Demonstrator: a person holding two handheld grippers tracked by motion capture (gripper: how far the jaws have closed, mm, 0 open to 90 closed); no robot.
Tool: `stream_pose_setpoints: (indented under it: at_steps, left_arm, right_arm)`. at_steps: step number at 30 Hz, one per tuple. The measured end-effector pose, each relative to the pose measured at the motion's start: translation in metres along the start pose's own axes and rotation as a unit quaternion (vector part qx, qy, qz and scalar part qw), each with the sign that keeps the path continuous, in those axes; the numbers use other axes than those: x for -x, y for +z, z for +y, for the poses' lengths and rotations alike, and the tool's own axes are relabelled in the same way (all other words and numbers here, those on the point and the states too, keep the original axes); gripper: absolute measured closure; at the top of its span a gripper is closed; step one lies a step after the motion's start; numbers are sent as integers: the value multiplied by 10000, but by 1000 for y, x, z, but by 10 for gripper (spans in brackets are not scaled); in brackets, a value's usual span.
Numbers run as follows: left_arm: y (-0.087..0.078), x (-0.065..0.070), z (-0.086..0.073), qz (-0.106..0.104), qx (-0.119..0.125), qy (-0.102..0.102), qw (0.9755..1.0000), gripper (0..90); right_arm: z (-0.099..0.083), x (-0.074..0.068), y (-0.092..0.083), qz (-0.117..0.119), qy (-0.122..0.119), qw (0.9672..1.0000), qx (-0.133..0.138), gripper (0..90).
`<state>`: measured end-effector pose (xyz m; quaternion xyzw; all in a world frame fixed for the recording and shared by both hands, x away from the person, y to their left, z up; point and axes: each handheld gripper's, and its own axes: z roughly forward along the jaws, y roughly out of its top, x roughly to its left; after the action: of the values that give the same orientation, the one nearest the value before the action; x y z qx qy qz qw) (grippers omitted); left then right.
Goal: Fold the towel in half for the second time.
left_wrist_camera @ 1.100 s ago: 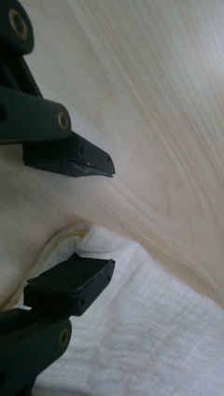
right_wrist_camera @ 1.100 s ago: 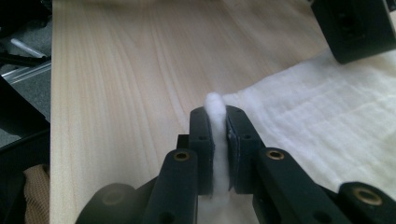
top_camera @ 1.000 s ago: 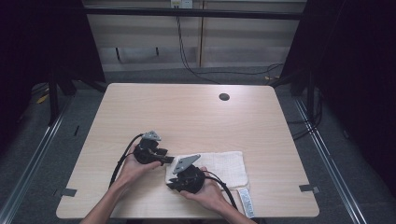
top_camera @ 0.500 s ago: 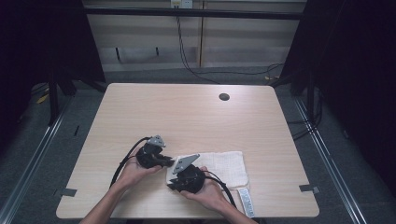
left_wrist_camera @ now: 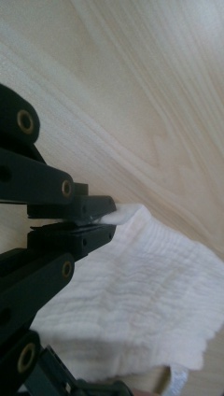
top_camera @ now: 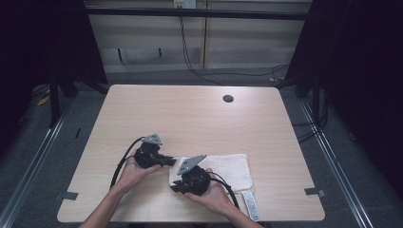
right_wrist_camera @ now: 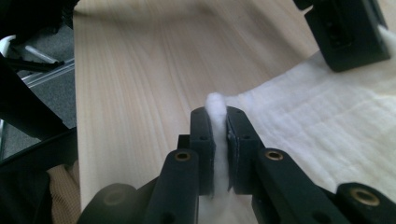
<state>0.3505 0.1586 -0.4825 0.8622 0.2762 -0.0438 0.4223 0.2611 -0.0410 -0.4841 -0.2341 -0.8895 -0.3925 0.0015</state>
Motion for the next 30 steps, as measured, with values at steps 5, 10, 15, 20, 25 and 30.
stream_pose_setpoints:
  at_steps: [5, 10, 15, 20, 25, 30]
  left_arm:
    - [-7, 1, 1, -8, 87, -71, 9999, 862]
    - [-12, 4, 5, -25, 174, -132, 9998, 863]
    - [-20, 6, 12, -28, 248, -147, 9996, 862]
    - [-28, 6, 15, -5, 264, -118, 9996, 862]
    - [-34, 6, 15, 17, 327, -170, 9993, 862]
    - [-48, 3, 15, 40, 386, -236, 9990, 862]
  right_arm:
    - [4, -2, -6, 61, 45, 9999, 100, 832]
    - [9, -3, -18, 159, 163, 9993, 306, 833]
    - [15, -4, -26, 156, 124, 9986, 489, 832]
    - [22, -6, -28, 216, 109, 9980, 576, 834]
    - [30, -9, -27, 278, 83, 9976, 634, 834]
    - [42, -13, -29, 299, 9, 9969, 734, 834]
